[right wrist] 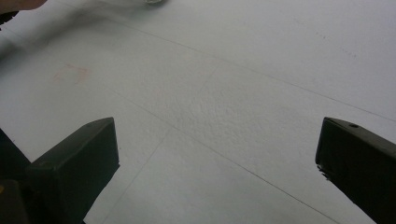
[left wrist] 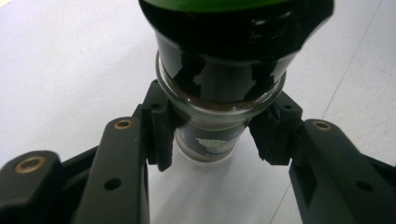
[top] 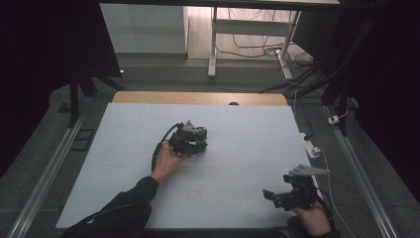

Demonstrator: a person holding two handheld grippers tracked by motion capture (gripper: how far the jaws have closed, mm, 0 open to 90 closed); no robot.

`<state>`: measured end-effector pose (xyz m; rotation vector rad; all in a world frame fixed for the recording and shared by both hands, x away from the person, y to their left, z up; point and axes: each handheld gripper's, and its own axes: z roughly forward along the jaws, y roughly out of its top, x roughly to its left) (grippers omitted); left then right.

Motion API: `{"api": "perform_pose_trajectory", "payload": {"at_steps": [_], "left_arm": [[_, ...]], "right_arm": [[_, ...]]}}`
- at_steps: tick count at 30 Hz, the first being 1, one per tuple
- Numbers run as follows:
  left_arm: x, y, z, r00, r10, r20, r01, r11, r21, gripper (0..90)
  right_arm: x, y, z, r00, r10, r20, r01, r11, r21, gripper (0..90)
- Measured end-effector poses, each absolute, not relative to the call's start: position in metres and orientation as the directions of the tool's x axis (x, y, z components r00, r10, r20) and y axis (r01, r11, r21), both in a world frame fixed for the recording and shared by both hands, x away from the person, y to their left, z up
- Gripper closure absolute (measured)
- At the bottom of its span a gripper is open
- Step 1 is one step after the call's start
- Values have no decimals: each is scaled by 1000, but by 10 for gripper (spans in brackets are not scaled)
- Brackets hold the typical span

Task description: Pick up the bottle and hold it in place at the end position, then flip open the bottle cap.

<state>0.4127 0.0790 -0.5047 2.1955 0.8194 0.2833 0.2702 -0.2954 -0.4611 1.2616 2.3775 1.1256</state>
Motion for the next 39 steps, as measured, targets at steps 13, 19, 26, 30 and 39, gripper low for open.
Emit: {"api": "perform_pose_trajectory", "payload": {"at_steps": [13,19,26,30,39], "left_arm": [[410,76,-510,772,635,-40,465,-520,717,535],[410,76,-510,772,634,-37,464,-523,715,535],[409,76,-511,771,636,-38,465,-521,716,536],[410,76,-510,772,635,-37,464,-523,715,536],[410,76,-510,772,634,-36,465,-526,712,537]], "right_arm": [[269,-296,-461,-609,780,145,605,338,721,0],[269,-295,-460,-607,782,140,602,338,724,0],[268,-296,-459,-605,783,142,597,329,731,0],[268,-295,-458,-615,777,135,586,335,738,0],[269,-286,-452,-650,747,135,553,344,759,0]]}}
